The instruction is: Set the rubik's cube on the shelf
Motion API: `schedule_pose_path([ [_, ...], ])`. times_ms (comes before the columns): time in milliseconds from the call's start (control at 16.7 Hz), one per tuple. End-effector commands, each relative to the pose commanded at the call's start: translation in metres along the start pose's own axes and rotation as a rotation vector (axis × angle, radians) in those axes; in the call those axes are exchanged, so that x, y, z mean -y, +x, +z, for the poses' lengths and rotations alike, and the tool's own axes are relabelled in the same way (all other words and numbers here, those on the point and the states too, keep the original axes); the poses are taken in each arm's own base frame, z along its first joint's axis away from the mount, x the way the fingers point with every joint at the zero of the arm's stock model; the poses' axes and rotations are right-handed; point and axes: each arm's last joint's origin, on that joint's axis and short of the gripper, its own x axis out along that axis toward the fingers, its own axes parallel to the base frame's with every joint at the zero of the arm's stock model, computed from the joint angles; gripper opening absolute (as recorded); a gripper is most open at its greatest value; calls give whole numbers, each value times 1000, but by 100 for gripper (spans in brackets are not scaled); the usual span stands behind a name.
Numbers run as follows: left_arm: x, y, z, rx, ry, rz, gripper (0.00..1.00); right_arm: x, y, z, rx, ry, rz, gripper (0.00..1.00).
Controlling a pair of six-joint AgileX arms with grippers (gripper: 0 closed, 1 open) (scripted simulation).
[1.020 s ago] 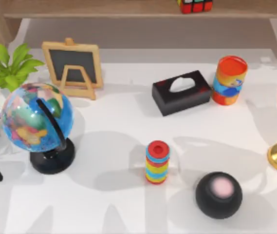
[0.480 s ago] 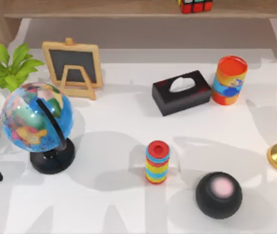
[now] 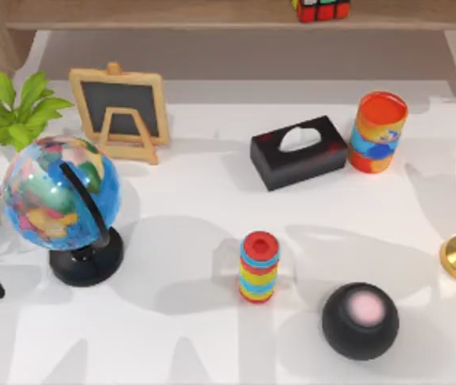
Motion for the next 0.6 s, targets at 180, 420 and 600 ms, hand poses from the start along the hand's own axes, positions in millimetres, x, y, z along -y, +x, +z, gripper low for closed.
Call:
schedule_pose_path([
  [180, 0, 0, 0, 0, 0, 0, 100, 0, 0, 0, 0, 0, 0, 90],
  [420, 0, 0, 0, 0, 0, 0, 100, 0, 0, 0, 0, 0, 0, 100],
  [600, 0, 0, 0, 0, 0, 0, 100, 0, 0, 0, 0, 0, 0, 100],
])
